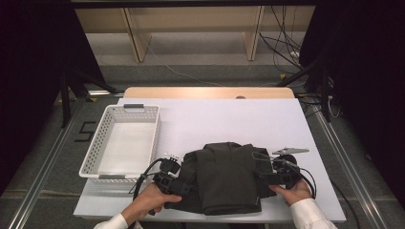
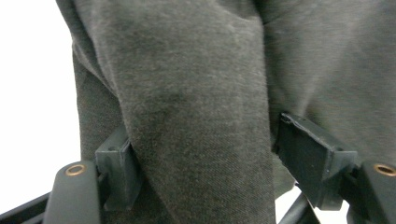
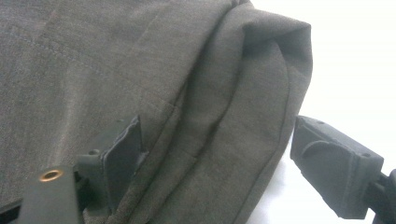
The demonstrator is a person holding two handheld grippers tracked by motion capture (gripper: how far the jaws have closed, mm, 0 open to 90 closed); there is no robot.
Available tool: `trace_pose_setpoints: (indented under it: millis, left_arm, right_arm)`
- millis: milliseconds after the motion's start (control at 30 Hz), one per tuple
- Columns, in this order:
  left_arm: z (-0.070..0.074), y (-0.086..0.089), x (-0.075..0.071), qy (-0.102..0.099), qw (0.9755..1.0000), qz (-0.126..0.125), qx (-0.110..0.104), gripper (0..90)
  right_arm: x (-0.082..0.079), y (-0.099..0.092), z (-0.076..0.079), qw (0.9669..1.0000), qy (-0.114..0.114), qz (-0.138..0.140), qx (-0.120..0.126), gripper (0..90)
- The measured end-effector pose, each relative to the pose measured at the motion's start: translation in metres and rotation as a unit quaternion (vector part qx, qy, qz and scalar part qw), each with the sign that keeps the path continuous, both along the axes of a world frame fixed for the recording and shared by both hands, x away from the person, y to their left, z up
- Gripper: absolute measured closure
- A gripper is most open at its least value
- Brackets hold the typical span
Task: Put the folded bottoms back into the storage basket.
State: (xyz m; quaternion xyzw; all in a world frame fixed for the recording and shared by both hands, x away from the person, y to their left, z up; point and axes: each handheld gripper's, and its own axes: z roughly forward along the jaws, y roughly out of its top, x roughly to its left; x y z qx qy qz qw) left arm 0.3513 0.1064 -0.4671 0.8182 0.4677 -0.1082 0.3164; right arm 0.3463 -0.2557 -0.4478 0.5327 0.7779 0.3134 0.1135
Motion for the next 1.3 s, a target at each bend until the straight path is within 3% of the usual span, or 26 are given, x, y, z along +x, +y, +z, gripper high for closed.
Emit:
trace_pose_setpoints:
  millis: [67, 233, 367, 700, 833, 867, 933, 967, 1067, 1100, 1133, 1167, 1200, 1233, 1300]
  left_arm:
    - [0.001, -0.002, -0.001, 0.011, 0.9997, 0.001, -0.023, 26.7]
    - [0.003, -0.006, -0.003, 0.009, 0.9993, 0.005, -0.036, 26.4]
    - [0.004, -0.008, -0.003, 0.021, 0.9978, 0.018, -0.060, 26.4]
    - [0.003, -0.021, -0.001, 0.014, 0.9977, 0.029, -0.060, 26.4]
    - [0.000, -0.026, 0.000, 0.015, 0.9970, 0.036, -0.066, 25.3]
    - [-0.001, -0.027, 0.001, 0.011, 0.9973, 0.035, -0.064, 25.0]
    - [-0.002, -0.029, 0.001, 0.010, 0.9975, 0.037, -0.060, 24.9]
    - [-0.003, -0.030, 0.002, 0.011, 0.9974, 0.039, -0.060, 24.9]
    - [-0.004, -0.034, 0.002, 0.004, 0.9980, 0.039, -0.050, 25.5]
    - [-0.006, -0.035, 0.002, 0.002, 0.9980, 0.041, -0.048, 25.5]
    - [-0.008, -0.036, 0.003, 0.002, 0.9980, 0.042, -0.048, 25.8]
    - [-0.008, -0.036, 0.003, 0.002, 0.9980, 0.042, -0.048, 26.0]
    - [-0.009, -0.035, 0.004, 0.004, 0.9980, 0.041, -0.049, 26.0]
    - [-0.010, -0.035, 0.005, 0.005, 0.9979, 0.042, -0.049, 26.3]
    - [-0.011, -0.035, 0.006, 0.002, 0.9983, 0.035, -0.046, 26.6]
  right_arm:
    - [0.000, 0.000, 0.000, 1.0000, -0.001, 0.000, 0.000, 17.6]
    - [0.001, -0.001, -0.001, 1.0000, 0.003, -0.003, 0.001, 17.4]
    - [0.002, -0.001, -0.001, 1.0000, 0.006, -0.001, -0.001, 17.0]
    - [0.005, -0.006, -0.004, 0.9995, 0.028, 0.001, 0.016, 15.0]
    - [0.009, -0.007, -0.014, 0.9973, 0.067, 0.016, 0.023, 13.5]
    - [0.010, -0.005, -0.018, 0.9954, 0.087, 0.027, 0.032, 13.5]
    - [0.011, -0.004, -0.019, 0.9947, 0.093, 0.033, 0.031, 13.5]
    - [0.009, 0.004, -0.022, 0.9937, 0.099, 0.046, 0.023, 8.2]
    - [0.008, 0.011, -0.023, 0.9935, 0.101, 0.050, 0.009, 4.4]
    - [0.007, 0.013, -0.023, 0.9935, 0.102, 0.052, 0.007, 4.9]
    - [0.003, 0.019, -0.022, 0.9932, 0.098, 0.063, 0.006, 13.2]
    - [0.003, 0.019, -0.022, 0.9932, 0.098, 0.063, 0.006, 13.2]
    - [0.001, 0.021, -0.021, 0.9928, 0.097, 0.069, 0.013, 23.0]
    - [0.000, 0.023, -0.020, 0.9914, 0.101, 0.079, 0.029, 26.7]
    - [-0.001, 0.025, -0.020, 0.9916, 0.101, 0.077, 0.024, 28.0]
